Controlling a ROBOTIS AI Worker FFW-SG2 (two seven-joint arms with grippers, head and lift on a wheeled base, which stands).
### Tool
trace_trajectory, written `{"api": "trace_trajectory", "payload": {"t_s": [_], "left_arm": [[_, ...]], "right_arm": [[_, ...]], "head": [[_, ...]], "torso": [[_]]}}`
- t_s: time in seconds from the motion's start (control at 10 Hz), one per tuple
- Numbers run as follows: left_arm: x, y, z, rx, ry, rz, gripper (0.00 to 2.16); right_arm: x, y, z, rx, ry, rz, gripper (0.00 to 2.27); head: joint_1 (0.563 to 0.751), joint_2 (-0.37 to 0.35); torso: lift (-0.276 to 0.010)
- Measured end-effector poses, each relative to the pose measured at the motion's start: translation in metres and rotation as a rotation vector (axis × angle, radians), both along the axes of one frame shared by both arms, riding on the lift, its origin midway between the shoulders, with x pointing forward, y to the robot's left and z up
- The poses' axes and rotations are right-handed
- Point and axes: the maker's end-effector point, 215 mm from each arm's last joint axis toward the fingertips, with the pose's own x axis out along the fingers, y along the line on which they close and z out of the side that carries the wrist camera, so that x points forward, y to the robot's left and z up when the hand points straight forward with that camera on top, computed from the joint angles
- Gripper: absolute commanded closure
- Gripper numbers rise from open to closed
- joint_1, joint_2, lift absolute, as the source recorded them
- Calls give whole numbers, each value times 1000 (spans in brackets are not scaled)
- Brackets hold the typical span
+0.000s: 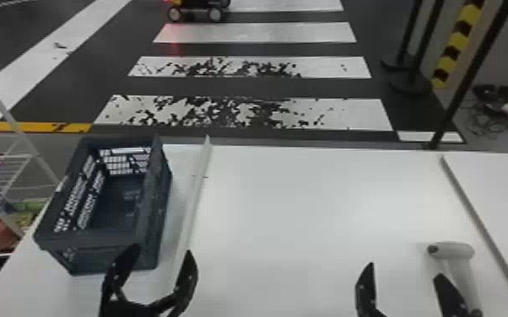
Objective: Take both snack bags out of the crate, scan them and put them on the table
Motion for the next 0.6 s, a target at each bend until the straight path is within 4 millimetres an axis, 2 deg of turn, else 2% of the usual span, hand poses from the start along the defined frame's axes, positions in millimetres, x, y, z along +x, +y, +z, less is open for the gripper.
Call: {"api": "trace_trajectory", "payload": {"t_s": [0.6], "left_arm": [[2,-2,-2,-6,3,-1,140]], "right_arm": [[-1,2,2,7,-9,1,70]], "head": [[695,74]], "torso": [[-94]]}}
